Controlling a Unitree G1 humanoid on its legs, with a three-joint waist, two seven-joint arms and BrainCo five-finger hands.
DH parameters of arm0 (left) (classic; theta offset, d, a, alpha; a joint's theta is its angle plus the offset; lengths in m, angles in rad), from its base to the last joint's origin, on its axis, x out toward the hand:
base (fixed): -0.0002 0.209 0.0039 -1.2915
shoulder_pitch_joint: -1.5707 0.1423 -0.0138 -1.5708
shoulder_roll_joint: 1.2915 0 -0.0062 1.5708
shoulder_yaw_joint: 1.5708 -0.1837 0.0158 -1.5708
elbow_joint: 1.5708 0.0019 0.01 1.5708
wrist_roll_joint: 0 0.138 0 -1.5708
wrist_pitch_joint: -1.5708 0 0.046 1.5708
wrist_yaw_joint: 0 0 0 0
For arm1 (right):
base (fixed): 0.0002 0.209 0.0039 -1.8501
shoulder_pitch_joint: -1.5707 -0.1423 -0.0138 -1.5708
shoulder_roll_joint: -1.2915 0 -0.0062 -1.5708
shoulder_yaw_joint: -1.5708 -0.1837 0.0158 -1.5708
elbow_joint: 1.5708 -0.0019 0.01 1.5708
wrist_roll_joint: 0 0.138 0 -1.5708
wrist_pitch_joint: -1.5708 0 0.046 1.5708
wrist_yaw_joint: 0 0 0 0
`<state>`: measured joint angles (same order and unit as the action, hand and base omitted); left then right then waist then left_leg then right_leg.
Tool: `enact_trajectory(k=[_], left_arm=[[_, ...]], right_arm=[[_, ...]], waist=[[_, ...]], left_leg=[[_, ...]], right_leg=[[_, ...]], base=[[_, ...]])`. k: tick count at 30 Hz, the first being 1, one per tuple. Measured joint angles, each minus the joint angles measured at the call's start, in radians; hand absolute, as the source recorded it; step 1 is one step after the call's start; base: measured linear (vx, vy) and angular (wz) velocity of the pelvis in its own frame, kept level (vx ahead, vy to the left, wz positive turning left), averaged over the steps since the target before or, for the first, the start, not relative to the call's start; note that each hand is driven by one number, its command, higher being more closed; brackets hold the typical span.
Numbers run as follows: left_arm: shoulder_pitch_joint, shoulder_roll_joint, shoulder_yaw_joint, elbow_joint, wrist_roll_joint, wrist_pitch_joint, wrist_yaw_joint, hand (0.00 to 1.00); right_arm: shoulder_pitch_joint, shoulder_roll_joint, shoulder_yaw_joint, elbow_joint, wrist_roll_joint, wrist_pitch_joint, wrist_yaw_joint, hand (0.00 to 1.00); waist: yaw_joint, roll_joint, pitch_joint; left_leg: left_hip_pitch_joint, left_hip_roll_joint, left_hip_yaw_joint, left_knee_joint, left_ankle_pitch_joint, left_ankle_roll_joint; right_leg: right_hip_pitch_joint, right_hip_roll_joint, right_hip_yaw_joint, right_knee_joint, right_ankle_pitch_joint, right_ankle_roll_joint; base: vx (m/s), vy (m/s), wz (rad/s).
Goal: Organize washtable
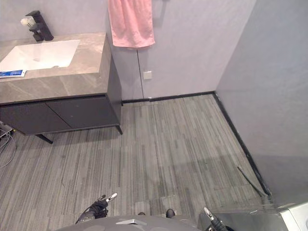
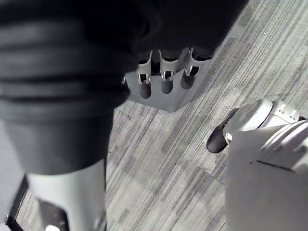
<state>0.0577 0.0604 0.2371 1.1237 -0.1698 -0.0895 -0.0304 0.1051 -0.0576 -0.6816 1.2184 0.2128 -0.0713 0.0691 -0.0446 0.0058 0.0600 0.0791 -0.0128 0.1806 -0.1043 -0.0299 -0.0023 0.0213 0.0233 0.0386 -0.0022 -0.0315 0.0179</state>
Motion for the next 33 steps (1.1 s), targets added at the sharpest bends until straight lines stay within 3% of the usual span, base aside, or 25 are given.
enact_trajectory(k=[4, 8, 12, 33], left_arm=[[0.013, -0.007, -0.021, 0.011, 0.001, 0.003, -0.002, 0.0], [0.004, 0.017, -0.123, 0.005, 0.025, -0.003, -0.002, 0.0], [-0.014, 0.021, -0.159, 0.005, 0.029, -0.005, 0.002, 0.0], [-0.02, 0.024, -0.177, 0.003, 0.031, -0.023, 0.015, 0.0]], right_arm=[[-0.002, 0.006, -0.017, -0.001, 0.002, 0.033, 0.002, 0.0], [-0.008, 0.014, 0.066, -0.004, 0.001, 0.029, 0.01, 0.0], [-0.02, 0.015, 0.124, -0.01, 0.001, 0.01, 0.012, 0.0], [-0.031, -0.006, 0.262, -0.041, -0.009, -0.01, 0.007, 0.0]], waist=[[-0.001, -0.002, 0.0], [-0.001, -0.008, 0.001], [0.0, -0.01, 0.001], [0.0, -0.013, 0.023]], left_leg=[[-0.003, -0.002, -0.005, 0.0, 0.0, 0.0], [-0.002, -0.002, -0.005, 0.0, 0.005, 0.008], [-0.002, -0.002, -0.003, 0.001, 0.005, 0.008], [-0.004, 0.0, 0.006, 0.0, 0.001, 0.003]], right_leg=[[0.001, -0.004, -0.016, -0.005, 0.0, 0.001], [0.0, -0.005, -0.023, -0.009, 0.004, -0.003], [0.003, -0.005, -0.024, -0.014, 0.002, 0.0], [0.0, -0.003, -0.023, -0.015, 0.0, -0.002]], base=[[-0.01, 0.002, 0.05], [0.08, 0.001, 0.05], [0.09, 0.001, 0.0], [-0.01, 0.0, 0.0]])
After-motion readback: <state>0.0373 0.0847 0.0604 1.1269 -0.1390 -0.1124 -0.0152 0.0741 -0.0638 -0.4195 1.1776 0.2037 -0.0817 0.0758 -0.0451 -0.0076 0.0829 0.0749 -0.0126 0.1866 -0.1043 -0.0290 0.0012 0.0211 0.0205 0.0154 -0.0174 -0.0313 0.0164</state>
